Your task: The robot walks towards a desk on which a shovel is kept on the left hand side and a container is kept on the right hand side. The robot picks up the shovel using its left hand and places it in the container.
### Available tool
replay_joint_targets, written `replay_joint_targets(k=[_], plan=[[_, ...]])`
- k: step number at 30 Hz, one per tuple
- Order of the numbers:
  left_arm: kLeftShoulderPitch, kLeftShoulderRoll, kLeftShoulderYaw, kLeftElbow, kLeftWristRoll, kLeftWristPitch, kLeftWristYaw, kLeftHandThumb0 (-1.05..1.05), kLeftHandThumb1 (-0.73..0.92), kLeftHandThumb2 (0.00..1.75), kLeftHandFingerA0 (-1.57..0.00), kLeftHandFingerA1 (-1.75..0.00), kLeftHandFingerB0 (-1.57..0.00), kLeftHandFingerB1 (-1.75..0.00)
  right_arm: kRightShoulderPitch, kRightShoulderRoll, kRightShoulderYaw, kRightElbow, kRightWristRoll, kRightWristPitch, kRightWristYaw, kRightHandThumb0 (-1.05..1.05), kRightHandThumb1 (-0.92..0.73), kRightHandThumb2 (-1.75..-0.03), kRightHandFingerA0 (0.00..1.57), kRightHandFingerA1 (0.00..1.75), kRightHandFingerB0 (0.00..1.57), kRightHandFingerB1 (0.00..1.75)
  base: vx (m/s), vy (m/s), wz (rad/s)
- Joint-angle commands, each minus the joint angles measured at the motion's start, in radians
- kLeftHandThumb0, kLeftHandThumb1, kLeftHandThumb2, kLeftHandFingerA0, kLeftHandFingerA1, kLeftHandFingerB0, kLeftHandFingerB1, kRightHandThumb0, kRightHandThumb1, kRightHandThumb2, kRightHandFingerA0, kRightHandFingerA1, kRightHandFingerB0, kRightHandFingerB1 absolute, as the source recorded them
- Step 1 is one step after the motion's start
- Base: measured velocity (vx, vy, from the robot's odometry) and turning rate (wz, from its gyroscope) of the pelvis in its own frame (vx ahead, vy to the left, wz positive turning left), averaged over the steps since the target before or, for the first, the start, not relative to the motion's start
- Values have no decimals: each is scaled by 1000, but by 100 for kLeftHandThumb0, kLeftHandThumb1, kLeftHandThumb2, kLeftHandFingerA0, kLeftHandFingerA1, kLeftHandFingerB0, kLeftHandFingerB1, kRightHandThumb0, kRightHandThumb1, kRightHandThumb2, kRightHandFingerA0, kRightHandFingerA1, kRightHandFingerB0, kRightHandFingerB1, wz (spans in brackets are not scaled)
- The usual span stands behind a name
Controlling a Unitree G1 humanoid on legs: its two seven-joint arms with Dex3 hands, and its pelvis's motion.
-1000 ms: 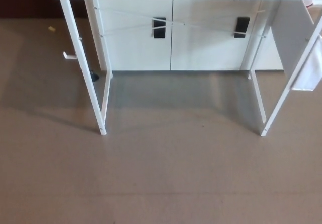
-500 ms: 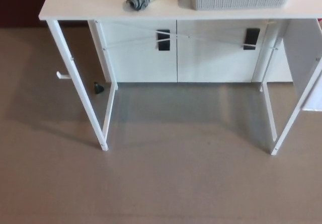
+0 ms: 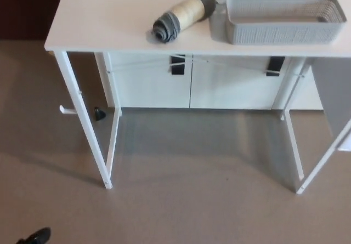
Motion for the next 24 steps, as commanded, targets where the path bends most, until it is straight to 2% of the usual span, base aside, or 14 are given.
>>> replay_joint_targets(k=[1,4,5,6,9,10,11,12,13,15,16,18,19,24], plan=[[5,25,-17,18,18,22,1,-16,43,92,-26,-58,-17,-52,-18,-16,-20,12,3,-44,-16,-34,-41,-67,68,60,54,57,195,-145,13],[17,50,-33,45,38,-27,-11,-18,42,91,-27,-59,-16,-52,-31,-6,-28,42,17,-48,-13,-30,-42,-64,70,59,54,55,250,-217,-11],[34,65,-44,41,56,-55,-12,-22,61,58,-36,-50,-27,-36,-35,1,-34,52,32,-41,-3,-27,-43,-63,71,59,55,55,333,-297,33],[41,73,-45,34,61,-55,-7,-19,40,90,-31,-60,-17,-52,-31,9,-43,32,57,-6,11,-18,-49,-54,74,54,57,50,314,-287,28],[49,89,-52,39,66,-69,-14,-20,41,91,-29,-60,-16,-52,-10,22,-48,-11,66,37,6,-27,-45,-63,70,59,55,55,169,-146,-1],[53,91,-58,29,71,-63,-7,-23,61,57,-38,-48,-28,-35,-11,21,-49,-15,70,43,13,-28,-45,-63,68,59,55,55,176,-121,-4],[55,93,-62,30,77,-66,-1,-19,42,92,-30,-59,-16,-51,-4,19,-48,-28,75,51,22,-22,-51,-54,68,54,55,49,227,-82,-1],[53,97,-66,39,81,-77,-1,-22,61,57,-38,-47,-28,-35,0,20,-49,-41,85,63,30,-21,-50,-54,66,54,54,50,211,-43,-3],[49,97,-67,51,79,-87,-7,-19,41,91,-29,-59,-16,-52,4,21,-49,-62,92,79,32,-21,-51,-54,66,55,54,50,168,1,-5],[44,97,-70,60,84,-94,-1,-18,41,90,-30,-59,-17,-52,10,26,-51,-95,109,107,36,-28,-47,-65,66,61,54,56,180,35,-12],[43,98,-72,63,90,-99,4,-22,60,57,-38,-48,-28,-35,11,27,-53,-103,113,119,36,-27,-47,-64,66,62,54,56,168,76,-12],[42,101,-77,70,101,-110,12,-21,61,57,-38,-48,-29,-36,13,23,-49,-112,97,125,26,-29,-45,-65,66,61,53,56,252,119,-8],[38,100,-76,74,99,-113,12,-21,60,57,-38,-48,-29,-36,11,21,-47,-122,94,134,25,-23,-49,-53,69,56,55,50,303,147,8],[39,103,-85,71,98,-118,16,-20,61,57,-39,-49,-29,-36,18,18,-44,-156,77,161,14,-29,-45,-64,67,60,52,55,271,210,-2]])
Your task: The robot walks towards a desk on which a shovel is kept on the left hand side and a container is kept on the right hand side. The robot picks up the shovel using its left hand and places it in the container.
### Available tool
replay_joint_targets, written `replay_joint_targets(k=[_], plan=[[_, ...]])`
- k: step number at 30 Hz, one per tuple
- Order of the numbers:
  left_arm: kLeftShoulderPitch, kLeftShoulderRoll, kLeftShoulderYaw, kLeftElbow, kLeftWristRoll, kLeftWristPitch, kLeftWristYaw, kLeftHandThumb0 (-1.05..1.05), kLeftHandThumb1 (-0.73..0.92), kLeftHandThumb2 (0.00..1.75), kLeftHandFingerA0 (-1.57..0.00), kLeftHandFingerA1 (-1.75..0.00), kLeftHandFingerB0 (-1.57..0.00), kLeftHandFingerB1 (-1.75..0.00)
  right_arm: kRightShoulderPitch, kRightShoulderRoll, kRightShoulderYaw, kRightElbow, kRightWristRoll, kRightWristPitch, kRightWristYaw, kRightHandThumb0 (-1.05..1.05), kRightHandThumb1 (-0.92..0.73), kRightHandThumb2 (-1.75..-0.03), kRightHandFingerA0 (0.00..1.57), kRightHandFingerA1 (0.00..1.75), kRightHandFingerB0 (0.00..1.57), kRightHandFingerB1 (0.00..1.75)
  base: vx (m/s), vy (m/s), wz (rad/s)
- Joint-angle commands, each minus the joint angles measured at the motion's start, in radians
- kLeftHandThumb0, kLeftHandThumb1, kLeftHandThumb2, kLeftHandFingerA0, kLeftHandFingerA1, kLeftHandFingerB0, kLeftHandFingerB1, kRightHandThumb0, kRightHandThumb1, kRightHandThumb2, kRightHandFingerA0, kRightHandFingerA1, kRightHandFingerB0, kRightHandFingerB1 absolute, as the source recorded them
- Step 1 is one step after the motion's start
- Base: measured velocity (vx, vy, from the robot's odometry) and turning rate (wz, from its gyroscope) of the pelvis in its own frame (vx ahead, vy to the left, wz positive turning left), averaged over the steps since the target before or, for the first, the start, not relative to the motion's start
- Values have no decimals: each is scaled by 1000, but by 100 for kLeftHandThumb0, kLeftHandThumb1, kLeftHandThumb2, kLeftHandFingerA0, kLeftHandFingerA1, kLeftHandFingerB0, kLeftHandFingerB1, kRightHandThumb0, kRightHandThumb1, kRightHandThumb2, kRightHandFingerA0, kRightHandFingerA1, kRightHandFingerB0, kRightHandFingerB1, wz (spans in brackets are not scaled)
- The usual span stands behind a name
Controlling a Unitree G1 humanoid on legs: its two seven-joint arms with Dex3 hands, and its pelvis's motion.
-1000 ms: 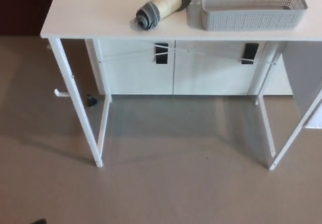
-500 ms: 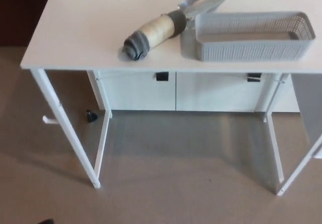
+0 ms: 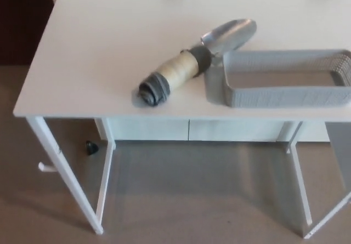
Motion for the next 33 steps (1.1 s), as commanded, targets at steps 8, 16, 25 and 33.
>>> replay_joint_targets(k=[8,16,25,33], plan=[[8,14,-15,-17,26,-38,21,-20,60,57,-39,-49,-30,-36,4,-12,-6,-11,5,35,3,-29,-46,-64,66,60,52,55,177,-57,9],[6,17,-22,-2,39,-57,32,-20,60,57,-40,-50,-31,-37,0,-10,-8,-18,12,56,3,-31,-45,-65,67,61,52,55,218,-95,11],[1,20,-29,7,52,-66,42,-19,60,57,-41,-50,-31,-37,1,-13,-3,-31,3,63,0,-30,-45,-65,67,61,52,55,89,27,-5],[6,24,-37,-1,58,-64,54,-20,59,57,-42,-50,-32,-37,1,-7,-6,-31,12,73,6,-23,-51,-54,69,55,53,49,98,121,7]])
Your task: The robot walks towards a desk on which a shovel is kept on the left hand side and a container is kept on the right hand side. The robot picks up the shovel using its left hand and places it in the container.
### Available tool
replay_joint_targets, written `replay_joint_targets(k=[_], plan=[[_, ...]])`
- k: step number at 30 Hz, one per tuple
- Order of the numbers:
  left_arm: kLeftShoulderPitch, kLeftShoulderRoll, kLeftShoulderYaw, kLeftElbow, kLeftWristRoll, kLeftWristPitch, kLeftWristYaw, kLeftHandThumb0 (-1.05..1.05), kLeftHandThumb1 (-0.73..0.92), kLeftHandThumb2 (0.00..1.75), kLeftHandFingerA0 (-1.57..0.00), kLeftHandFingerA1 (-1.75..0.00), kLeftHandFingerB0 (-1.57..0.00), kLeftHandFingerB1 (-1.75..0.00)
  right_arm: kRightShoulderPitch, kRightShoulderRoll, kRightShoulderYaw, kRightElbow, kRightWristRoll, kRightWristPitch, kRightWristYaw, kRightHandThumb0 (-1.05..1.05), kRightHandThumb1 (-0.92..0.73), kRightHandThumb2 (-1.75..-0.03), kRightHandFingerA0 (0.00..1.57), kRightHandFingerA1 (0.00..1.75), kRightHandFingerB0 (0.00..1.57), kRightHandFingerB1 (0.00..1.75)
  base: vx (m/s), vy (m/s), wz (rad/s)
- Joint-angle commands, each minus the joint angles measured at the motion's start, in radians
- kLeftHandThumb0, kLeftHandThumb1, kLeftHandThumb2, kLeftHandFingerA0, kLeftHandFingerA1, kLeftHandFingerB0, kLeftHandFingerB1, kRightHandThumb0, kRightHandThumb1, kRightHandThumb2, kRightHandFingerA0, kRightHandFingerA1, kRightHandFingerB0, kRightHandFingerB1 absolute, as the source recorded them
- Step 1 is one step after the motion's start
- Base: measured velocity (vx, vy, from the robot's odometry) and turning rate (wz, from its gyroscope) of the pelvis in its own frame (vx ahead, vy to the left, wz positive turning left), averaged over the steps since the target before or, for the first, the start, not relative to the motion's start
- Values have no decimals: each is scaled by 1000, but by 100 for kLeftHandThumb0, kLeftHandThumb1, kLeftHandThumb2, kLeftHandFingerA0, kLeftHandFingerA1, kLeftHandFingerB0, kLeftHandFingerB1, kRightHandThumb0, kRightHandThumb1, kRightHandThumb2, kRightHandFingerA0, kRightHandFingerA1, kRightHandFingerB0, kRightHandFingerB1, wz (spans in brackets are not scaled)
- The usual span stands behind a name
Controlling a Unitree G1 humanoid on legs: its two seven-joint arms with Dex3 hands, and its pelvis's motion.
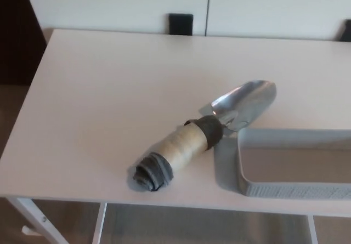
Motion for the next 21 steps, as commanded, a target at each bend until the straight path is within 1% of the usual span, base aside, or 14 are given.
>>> replay_joint_targets(k=[1,6,7,8,11,12,13,14,15,21], plan=[[4,12,-6,3,25,-41,19,-21,59,57,-42,-50,-32,-37,2,-2,-10,-5,18,20,-1,-29,-45,-64,69,61,54,55,4,-22,6],[8,15,-11,14,35,-58,28,-20,59,57,-42,-51,-32,-37,0,1,-12,12,19,14,5,-29,-45,-64,67,61,53,55,-45,-132,9],[6,14,-11,18,36,-61,29,-19,59,57,-42,-51,-32,-37,0,-1,-11,17,18,2,10,-21,-51,-54,70,56,54,50,-146,-182,1],[4,18,-15,26,44,-69,33,-19,60,57,-42,-50,-32,-37,0,0,-11,14,15,6,8,-28,-47,-64,67,60,53,55,-119,-429,18],[-3,24,-19,52,46,-91,27,-19,60,57,-39,-50,-31,-37,1,-1,-6,6,3,9,-3,-30,-45,-65,67,61,53,56,-126,-250,2],[-2,23,-19,53,44,-93,24,-16,41,91,-32,-60,-20,-53,-1,-1,-7,12,4,5,-2,-30,-45,-65,68,62,53,56,-98,-110,1],[0,24,-21,51,48,-91,26,-16,41,91,-32,-60,-20,-53,-3,-2,-6,18,2,-2,-1,-30,-45,-65,68,62,53,56,-116,-81,0],[1,24,-22,50,51,-91,30,-17,40,91,-33,-61,-21,-53,-3,-2,-5,18,2,-2,-1,-30,-45,-65,68,61,53,56,-116,-51,-2],[1,24,-25,49,56,-93,34,-19,59,57,-42,-50,-33,-38,-2,-3,-5,19,1,-5,1,-29,-45,-65,68,61,53,56,-93,-6,3],[11,32,-47,37,94,-101,56,-25,57,57,-45,-49,-36,-37,2,0,-5,10,2,5,-5,-30,-45,-64,69,61,53,55,-32,65,1]])
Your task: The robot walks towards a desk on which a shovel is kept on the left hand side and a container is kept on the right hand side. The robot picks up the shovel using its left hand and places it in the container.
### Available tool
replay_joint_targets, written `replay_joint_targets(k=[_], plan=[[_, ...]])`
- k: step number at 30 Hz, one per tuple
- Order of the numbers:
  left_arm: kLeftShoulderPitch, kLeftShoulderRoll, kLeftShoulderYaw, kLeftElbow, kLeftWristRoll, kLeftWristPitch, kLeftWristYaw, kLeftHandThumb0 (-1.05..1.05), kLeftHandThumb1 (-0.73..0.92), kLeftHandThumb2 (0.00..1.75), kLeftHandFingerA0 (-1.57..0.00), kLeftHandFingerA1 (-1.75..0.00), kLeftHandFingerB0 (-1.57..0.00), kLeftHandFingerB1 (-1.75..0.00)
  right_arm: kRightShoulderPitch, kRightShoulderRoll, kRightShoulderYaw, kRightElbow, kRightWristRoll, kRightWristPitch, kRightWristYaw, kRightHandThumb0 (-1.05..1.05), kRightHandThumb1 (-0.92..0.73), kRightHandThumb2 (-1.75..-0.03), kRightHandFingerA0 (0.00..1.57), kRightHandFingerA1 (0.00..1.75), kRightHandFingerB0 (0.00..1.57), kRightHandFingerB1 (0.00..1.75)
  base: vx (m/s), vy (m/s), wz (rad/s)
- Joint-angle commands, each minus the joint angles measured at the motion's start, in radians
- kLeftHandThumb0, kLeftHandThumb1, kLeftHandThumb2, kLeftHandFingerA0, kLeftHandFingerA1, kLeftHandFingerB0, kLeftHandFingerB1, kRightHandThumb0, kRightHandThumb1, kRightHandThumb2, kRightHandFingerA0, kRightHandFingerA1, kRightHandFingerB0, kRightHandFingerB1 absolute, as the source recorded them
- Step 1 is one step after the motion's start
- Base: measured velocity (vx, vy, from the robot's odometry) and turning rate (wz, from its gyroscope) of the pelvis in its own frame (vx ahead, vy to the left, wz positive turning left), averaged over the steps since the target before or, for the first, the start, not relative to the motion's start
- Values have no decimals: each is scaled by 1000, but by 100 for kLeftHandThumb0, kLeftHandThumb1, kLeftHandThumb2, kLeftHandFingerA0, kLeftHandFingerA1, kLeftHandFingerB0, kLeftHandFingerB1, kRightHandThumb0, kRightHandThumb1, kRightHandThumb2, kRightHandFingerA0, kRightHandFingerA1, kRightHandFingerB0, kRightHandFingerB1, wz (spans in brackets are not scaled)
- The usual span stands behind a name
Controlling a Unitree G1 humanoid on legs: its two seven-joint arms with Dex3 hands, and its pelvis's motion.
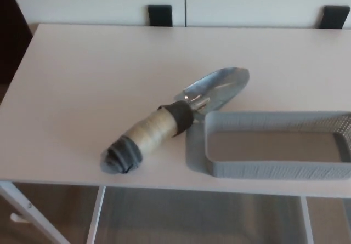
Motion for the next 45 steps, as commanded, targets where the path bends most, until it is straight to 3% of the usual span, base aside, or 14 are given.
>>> replay_joint_targets(k=[1,4,7,11,13,27,31,32,33,38,42,43,44,45], plan=[[9,33,-17,-13,54,-50,33,-25,58,57,-45,-49,-35,-36,2,-2,-2,-2,3,-7,-5,-29,-45,-64,69,61,53,55,-81,159,14],[14,40,-32,-22,73,-50,52,-23,57,57,-47,-48,-37,-36,0,1,-4,3,7,-9,-1,-20,-51,-54,73,56,56,50,-15,82,16],[17,46,-41,-26,80,-57,59,-23,58,57,-47,-49,-36,-37,-2,-3,-2,5,1,-12,0,-30,-45,-65,69,61,54,56,50,76,9],[6,49,-41,-5,73,-72,52,-24,57,57,-46,-49,-36,-37,-8,-3,-7,8,12,-4,10,-20,-51,-54,71,56,54,50,42,1,6],[7,47,-40,-7,74,-69,56,-22,57,57,-47,-49,-37,-37,-6,-6,-4,11,5,-15,11,-29,-46,-65,67,60,53,55,23,-20,5],[37,51,-83,-52,122,-101,78,-28,56,56,-48,-48,-36,-36,-11,-14,-6,-15,8,15,20,-18,-52,-54,70,55,56,50,0,0,0],[154,106,-231,-380,156,-145,-67,-53,50,56,-45,-46,-37,-35,-28,-14,6,-17,-9,28,11,-19,-52,-53,71,54,56,49,0,0,0],[174,144,-274,-478,178,-127,-113,-64,41,80,-39,-53,-29,-46,-31,-12,9,-16,-11,27,10,-18,-51,-54,72,55,56,50,0,0,0],[189,202,-349,-629,158,-121,-219,-60,51,56,-40,-43,-41,-35,-32,-9,10,-17,-14,27,5,-26,-46,-64,68,60,55,55,0,0,0],[192,343,-457,-1042,98,-22,-378,-70,51,57,-35,-40,-44,-35,-36,-10,13,-28,-16,36,4,-18,-55,-54,69,54,56,50,0,0,0],[109,428,-497,-1227,-28,-61,-461,-87,65,61,-35,-40,-40,-34,-31,-18,17,-53,-29,55,-3,-20,-55,-56,68,53,53,48,0,0,0],[97,438,-503,-1265,-61,-53,-468,-86,53,97,-27,-48,-34,-46,-39,-19,15,-42,-27,49,0,-20,-54,-55,68,53,54,48,0,0,0],[68,456,-513,-1346,-109,-27,-479,-88,79,65,-38,-42,-43,-35,-41,-18,13,-39,-22,46,2,-19,-53,-55,73,55,56,49,0,0,0],[37,471,-515,-1408,-153,6,-487,-87,83,66,-38,-43,-43,-36,-49,-19,13,-34,-20,45,5,-19,-52,-55,73,55,56,49,0,0,0]])
